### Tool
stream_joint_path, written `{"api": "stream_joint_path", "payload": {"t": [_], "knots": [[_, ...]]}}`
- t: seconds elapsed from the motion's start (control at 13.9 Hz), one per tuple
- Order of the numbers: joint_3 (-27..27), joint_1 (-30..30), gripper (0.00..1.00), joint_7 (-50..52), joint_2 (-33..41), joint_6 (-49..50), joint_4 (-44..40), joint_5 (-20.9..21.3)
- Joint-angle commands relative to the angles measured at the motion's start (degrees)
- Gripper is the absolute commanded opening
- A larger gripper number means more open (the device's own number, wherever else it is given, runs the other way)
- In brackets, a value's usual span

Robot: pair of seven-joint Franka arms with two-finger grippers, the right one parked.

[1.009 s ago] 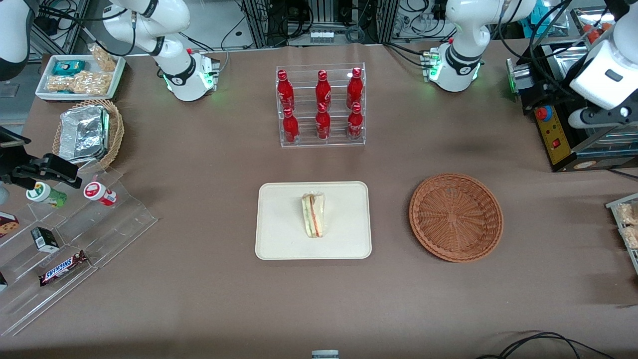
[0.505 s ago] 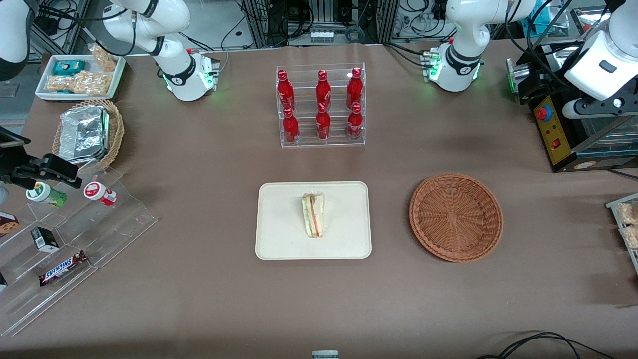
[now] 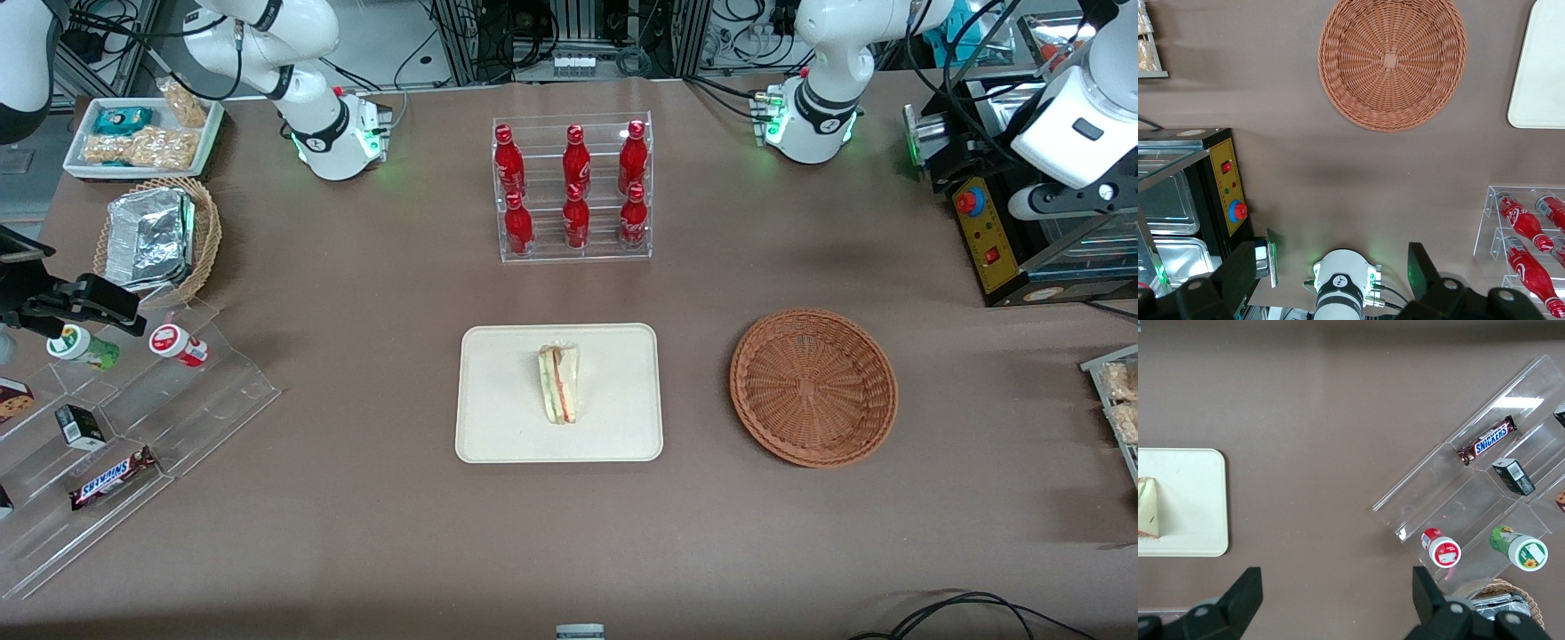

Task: Place sandwich from basket to tray

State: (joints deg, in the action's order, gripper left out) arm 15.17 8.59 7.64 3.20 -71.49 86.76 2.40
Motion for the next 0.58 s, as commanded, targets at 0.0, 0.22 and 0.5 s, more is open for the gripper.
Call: {"api": "stream_joint_path", "payload": {"t": [0.0, 0.22, 0.5], "knots": [[-2.9, -1.7, 1.0, -0.8, 0.8, -0.8, 0.5, 0.1], [-2.9, -1.7, 1.0, -0.3, 0.9, -0.6, 0.3, 0.1], [-2.9, -1.7, 1.0, -0.3, 0.8, -0.8, 0.3, 0.8]]}}
